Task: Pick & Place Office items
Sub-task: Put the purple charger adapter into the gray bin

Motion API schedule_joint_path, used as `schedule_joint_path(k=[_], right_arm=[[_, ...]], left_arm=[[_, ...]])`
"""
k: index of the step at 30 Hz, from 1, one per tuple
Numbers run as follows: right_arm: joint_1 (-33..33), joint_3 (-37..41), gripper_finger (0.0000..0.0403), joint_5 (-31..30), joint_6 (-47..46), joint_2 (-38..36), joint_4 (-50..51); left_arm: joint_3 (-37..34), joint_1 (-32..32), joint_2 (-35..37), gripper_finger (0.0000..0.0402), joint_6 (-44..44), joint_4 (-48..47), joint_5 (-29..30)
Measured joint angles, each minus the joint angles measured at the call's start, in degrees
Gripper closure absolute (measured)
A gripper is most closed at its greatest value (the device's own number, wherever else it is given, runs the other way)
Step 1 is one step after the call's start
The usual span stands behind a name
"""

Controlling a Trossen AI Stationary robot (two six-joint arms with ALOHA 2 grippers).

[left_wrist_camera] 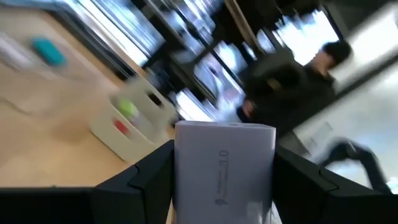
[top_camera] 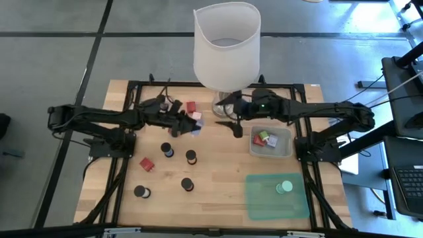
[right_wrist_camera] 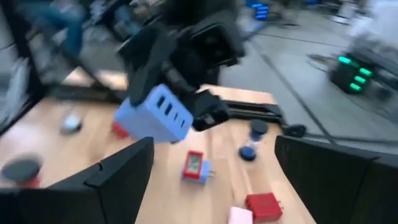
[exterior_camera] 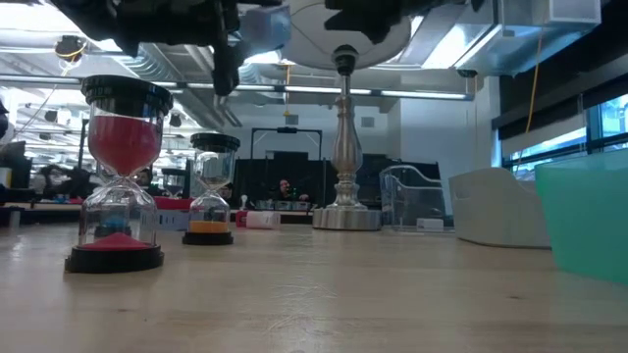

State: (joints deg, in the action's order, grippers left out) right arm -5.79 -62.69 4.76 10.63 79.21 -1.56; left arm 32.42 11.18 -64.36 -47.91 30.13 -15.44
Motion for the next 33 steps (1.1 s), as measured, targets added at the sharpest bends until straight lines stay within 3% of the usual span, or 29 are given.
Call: schedule_joint_path(k=[7,14,20,33], right_arm=[[0.0,-2.7,0.0064,14.0,5.0,3.0,1.8],[0.0,-3.3,0.0064,19.1,3.8,6.0,1.7],[0.1,-3.3,0.0064,18.3,2.3,5.2,4.6],[2.7,-3.3,0.0064,15.3,-1.3,4.1,9.6]], left_arm=[[0.0,0.0,-2.9,0.0188,-1.1,0.2,-8.1],[0.0,-0.9,-9.5,0.0188,-5.5,10.2,-10.0],[0.0,-1.8,-12.8,0.0188,-7.6,13.5,-9.5],[0.0,-1.8,-12.9,0.0188,-9.6,16.7,-8.7]])
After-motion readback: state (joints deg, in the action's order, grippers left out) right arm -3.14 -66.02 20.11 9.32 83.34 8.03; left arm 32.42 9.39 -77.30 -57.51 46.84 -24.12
